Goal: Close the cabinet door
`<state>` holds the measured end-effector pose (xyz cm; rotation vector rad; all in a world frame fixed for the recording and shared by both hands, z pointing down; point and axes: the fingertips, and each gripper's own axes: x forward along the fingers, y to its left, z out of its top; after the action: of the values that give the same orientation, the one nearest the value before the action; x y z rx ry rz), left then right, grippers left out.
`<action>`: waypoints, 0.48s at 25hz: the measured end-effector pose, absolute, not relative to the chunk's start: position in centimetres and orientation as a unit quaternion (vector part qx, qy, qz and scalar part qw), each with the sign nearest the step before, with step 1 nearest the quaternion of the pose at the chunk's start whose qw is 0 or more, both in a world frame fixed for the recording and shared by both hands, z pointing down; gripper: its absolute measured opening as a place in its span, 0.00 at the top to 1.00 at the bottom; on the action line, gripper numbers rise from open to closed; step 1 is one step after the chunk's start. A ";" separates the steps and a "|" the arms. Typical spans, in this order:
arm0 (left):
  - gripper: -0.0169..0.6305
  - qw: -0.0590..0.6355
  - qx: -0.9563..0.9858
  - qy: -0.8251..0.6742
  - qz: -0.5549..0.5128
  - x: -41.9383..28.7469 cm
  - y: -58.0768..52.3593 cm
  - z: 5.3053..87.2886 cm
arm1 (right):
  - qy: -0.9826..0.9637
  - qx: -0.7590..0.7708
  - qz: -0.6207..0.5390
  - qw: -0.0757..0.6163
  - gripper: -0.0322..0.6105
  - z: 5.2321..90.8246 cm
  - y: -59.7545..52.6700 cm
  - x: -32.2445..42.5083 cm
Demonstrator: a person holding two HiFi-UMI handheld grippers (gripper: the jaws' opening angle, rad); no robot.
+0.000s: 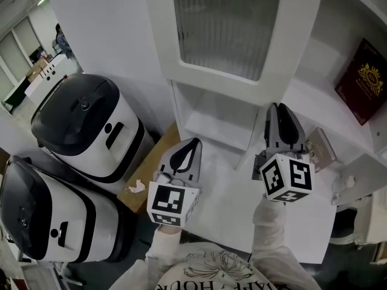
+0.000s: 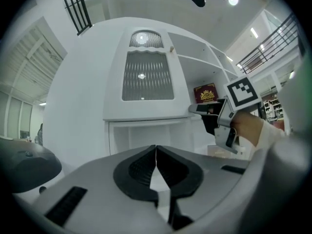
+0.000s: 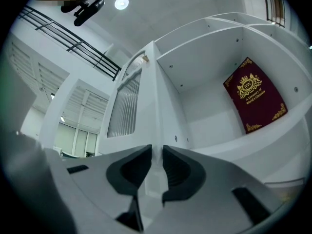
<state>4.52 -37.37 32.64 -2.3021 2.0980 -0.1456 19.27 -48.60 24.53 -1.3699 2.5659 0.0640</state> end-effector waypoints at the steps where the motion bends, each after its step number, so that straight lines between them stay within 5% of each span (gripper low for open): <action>1: 0.97 0.013 -0.737 0.675 -0.046 4.4 -37.2 32.5 | 0.876 -0.468 0.021 0.116 0.84 24.5 -48.6 19.3; 12: 0.97 0.014 -0.738 0.674 -0.031 3.6 -35.0 31.7 | 0.871 -0.477 0.044 0.110 0.84 24.3 -45.5 19.3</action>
<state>3.56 -34.97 31.75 -2.2980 2.0982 -0.0957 19.33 -45.46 24.30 -1.4009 2.5608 0.1279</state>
